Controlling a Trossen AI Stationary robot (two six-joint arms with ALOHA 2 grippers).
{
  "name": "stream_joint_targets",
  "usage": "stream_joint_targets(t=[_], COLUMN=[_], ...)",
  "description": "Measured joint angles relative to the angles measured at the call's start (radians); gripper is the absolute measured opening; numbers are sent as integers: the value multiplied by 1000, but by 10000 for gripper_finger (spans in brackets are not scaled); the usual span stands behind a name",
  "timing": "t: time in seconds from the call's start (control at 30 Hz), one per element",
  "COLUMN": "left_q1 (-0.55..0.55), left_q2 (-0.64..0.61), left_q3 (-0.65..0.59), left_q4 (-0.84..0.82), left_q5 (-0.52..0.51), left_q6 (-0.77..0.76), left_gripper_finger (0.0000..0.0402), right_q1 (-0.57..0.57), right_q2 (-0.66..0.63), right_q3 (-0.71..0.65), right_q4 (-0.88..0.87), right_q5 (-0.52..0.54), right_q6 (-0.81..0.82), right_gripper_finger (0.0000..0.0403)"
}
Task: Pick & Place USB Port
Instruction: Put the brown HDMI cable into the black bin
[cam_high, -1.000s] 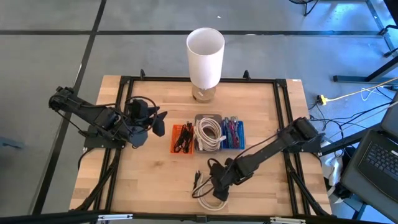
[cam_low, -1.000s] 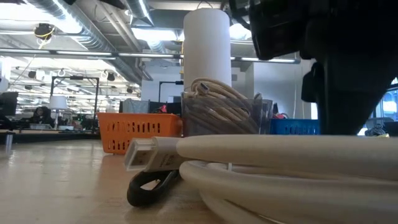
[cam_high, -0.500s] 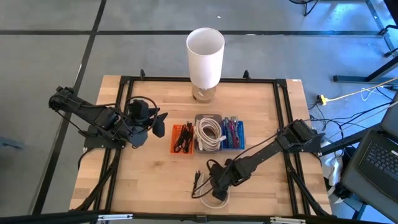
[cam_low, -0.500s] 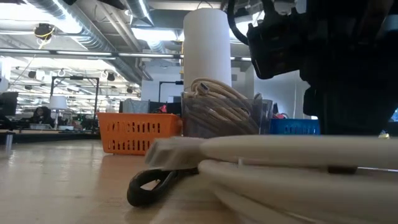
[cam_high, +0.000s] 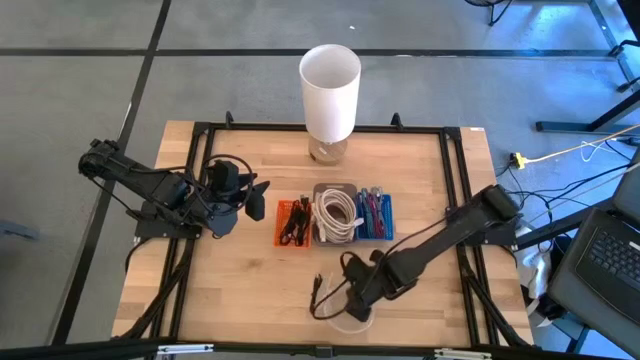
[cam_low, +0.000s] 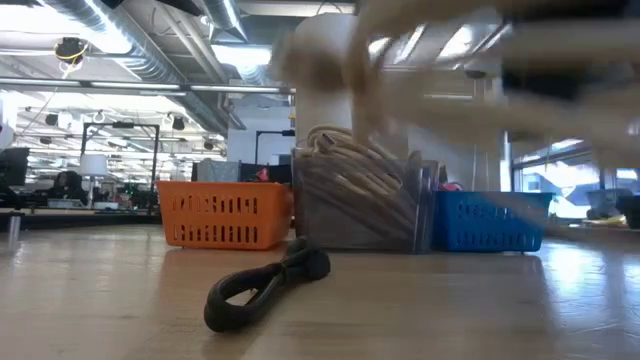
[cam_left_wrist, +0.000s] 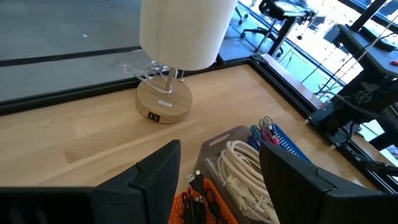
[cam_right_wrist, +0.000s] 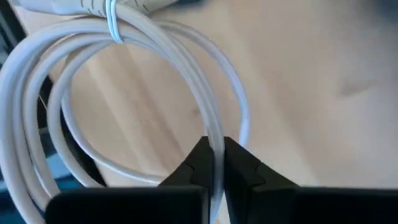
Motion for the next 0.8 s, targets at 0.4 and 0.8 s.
stream_joint_targets(t=[0.4,0.8], left_q1=[0,0], left_q2=[0,0], left_q3=[0,0], left_q4=[16,31], left_q5=[6,3], left_q6=[-1,7], left_gripper_finger=[212,212], right_q1=[-126,-416], right_q2=[-205,-230], right_q3=[232,220], right_q4=[-474,-328], right_q5=[400,203], right_q6=[-41,-458], right_gripper_finger=[16,16])
